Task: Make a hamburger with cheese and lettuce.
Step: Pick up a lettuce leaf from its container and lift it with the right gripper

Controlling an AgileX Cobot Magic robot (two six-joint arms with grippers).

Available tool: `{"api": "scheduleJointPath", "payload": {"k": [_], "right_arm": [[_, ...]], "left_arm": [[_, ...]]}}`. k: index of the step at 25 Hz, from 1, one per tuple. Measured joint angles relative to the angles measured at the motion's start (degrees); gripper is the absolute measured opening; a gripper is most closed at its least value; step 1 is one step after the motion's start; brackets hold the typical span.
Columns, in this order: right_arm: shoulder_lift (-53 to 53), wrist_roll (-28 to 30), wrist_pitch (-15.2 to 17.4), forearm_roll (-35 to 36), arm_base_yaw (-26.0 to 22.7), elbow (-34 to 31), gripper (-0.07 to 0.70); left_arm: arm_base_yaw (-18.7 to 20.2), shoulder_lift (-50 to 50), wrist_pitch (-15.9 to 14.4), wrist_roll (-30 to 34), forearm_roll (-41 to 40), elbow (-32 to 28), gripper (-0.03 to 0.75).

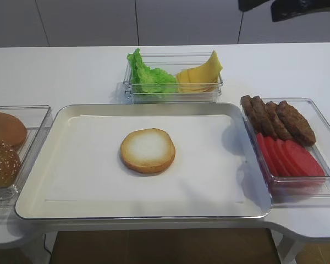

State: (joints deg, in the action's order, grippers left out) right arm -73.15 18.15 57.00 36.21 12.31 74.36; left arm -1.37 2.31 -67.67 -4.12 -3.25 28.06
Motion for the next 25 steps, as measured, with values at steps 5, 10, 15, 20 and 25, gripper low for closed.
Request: {"api": "scheduleJointPath", "payload": {"k": [5, 10, 15, 20, 25], "right_arm": [[-10.21, -11.48, 1.82, -11.23, 8.11, 10.63, 0.499], [-21.68, -18.15, 4.96, -15.92, 13.03, 21.78, 0.498], [-32.30, -22.49, 7.09, -19.83, 15.56, 34.03, 0.498], [-41.21, -24.42, 8.47, -21.16, 15.79, 43.61, 0.498], [-46.08, -24.74, 8.53, -21.37, 15.79, 47.76, 0.498]], "left_arm": [[0.00, 0.00, 0.00, 0.00, 0.00, 0.00, 0.391], [0.00, 0.00, 0.00, 0.00, 0.00, 0.00, 0.391], [0.00, 0.00, 0.00, 0.00, 0.00, 0.00, 0.391], [0.00, 0.00, 0.00, 0.00, 0.00, 0.00, 0.391], [0.00, 0.00, 0.00, 0.00, 0.00, 0.00, 0.391]]}}
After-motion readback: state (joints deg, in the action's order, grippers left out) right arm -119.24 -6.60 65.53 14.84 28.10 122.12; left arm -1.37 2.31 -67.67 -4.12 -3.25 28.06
